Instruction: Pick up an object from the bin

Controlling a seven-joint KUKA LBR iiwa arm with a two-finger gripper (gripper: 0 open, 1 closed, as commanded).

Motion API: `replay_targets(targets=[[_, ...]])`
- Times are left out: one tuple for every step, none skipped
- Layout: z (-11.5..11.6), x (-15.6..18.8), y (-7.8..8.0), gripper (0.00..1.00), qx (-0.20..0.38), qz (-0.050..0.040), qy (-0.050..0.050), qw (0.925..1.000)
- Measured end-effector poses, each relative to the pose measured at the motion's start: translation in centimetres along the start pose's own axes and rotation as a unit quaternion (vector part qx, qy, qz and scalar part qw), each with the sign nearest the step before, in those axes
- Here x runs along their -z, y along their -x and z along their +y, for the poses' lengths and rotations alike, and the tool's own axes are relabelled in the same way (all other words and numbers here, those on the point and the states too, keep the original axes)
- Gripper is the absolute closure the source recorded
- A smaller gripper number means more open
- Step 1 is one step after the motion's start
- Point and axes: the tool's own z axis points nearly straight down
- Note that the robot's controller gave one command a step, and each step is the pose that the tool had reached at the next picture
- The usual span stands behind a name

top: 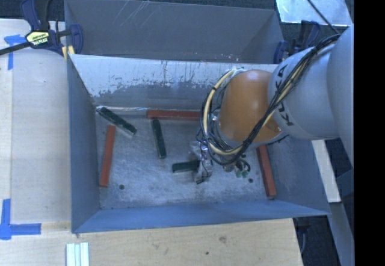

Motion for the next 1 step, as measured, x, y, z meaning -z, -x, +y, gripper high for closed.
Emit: replay_targets(targets=[[-1.07,18.96,-1.26,1.00,-0.001,-0.0023,-0.001,1.0000]])
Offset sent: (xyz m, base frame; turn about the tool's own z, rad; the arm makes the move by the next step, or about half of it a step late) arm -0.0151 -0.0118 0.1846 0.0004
